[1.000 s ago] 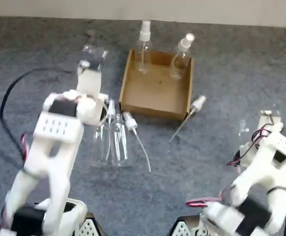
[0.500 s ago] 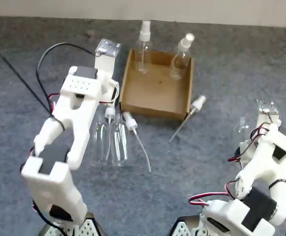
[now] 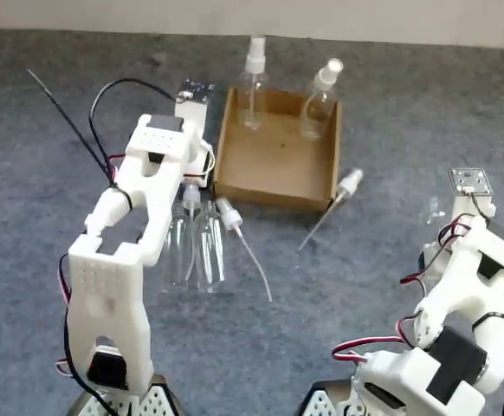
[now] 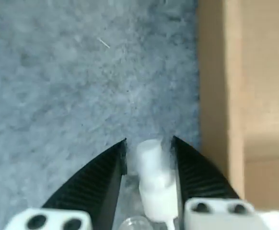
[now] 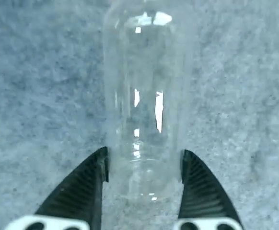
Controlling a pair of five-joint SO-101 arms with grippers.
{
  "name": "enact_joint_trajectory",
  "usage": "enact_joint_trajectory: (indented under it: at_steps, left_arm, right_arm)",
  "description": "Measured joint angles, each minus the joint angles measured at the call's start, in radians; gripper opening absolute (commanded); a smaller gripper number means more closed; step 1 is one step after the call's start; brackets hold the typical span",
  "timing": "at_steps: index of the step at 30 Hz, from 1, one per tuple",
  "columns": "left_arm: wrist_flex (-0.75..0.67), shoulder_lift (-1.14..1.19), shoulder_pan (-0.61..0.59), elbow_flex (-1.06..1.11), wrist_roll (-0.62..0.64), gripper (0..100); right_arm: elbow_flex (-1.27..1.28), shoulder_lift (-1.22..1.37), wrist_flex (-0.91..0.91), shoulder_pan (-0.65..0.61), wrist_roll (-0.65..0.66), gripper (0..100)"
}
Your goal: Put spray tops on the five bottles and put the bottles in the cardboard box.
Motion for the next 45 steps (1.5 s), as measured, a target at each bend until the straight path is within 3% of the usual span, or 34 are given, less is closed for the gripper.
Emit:
enact_joint_trajectory:
  at_steps: [6,12,23,29,34,39,42,45]
  left_arm:
    - [0.000,0.023,0.000,-0.020,-0.021,0]
    - [0.051,0.029,0.008,-0.086,-0.029,0]
    - [0.393,-0.104,-0.025,-0.554,-0.034,0]
    - [0.592,-0.180,-0.215,-0.663,-0.106,0]
    - [0.606,-0.310,-0.476,-0.486,-0.241,0]
    - [0.605,-0.522,-0.700,-0.121,-0.450,0]
    - [0.480,-0.644,-0.841,0.150,-0.549,0]
    - [0.256,-0.733,-0.984,0.442,-0.609,0]
  right_arm:
    - [0.000,0.000,0.000,0.000,0.000,9.1]
    - [0.026,-0.006,-0.011,-0.014,0.014,9.1]
    - [0.035,-0.006,-0.011,-0.023,0.077,9.1]
    - [0.035,-0.006,-0.011,-0.023,0.077,9.1]
    - [0.035,-0.006,-0.011,-0.023,0.077,9.1]
    - [0.035,-0.006,-0.011,-0.023,0.077,9.1]
    - [0.035,-0.006,-0.011,-0.023,0.077,9.1]
    - [0.035,-0.006,-0.011,-0.023,0.077,9.1]
